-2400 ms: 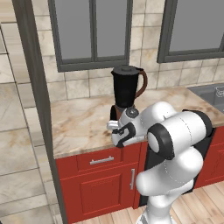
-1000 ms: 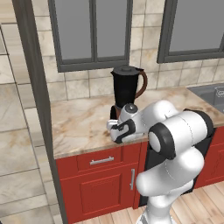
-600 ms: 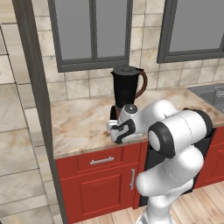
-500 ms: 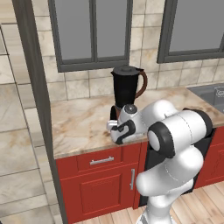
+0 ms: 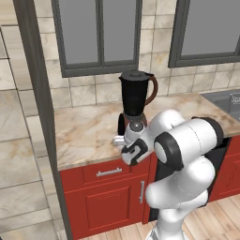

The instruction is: Grab the lemon wedge and garlic from the fridge, place them in the blender, close the lid, and turn on the blender to create a marinade.

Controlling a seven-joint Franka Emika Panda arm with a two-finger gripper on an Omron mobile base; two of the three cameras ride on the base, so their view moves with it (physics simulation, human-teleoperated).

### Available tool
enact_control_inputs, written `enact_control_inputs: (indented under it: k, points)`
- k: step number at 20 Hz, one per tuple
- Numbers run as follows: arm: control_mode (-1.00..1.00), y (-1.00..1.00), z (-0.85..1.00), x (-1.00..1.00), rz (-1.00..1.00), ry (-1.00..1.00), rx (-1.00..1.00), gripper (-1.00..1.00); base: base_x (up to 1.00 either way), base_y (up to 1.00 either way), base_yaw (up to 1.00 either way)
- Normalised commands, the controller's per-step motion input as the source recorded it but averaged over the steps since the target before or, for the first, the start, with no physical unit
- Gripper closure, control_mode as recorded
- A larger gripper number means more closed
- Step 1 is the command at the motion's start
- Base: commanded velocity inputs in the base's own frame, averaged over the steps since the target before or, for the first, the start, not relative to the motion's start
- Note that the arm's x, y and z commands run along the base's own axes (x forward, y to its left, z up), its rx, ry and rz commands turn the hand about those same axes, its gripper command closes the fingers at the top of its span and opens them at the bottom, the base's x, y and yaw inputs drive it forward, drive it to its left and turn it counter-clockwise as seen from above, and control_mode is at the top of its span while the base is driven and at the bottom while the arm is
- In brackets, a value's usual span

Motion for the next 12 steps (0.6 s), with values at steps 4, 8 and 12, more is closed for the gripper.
enact_control_inputs:
  k: [4, 8, 12]
  points:
    - [-1.0, 0.0, 0.01, 0.1, -0.01, -0.09, 0.0, 1.0, 0.0, 0.0, 0.0]
    - [-1.0, 0.0, 0.21, 0.27, -0.06, -0.22, 0.0, 1.0, 0.0, 0.0, 0.0]
    - [-1.0, 0.0, -0.03, 0.49, -0.06, -0.06, -0.02, 1.0, 0.0, 0.0, 0.0]
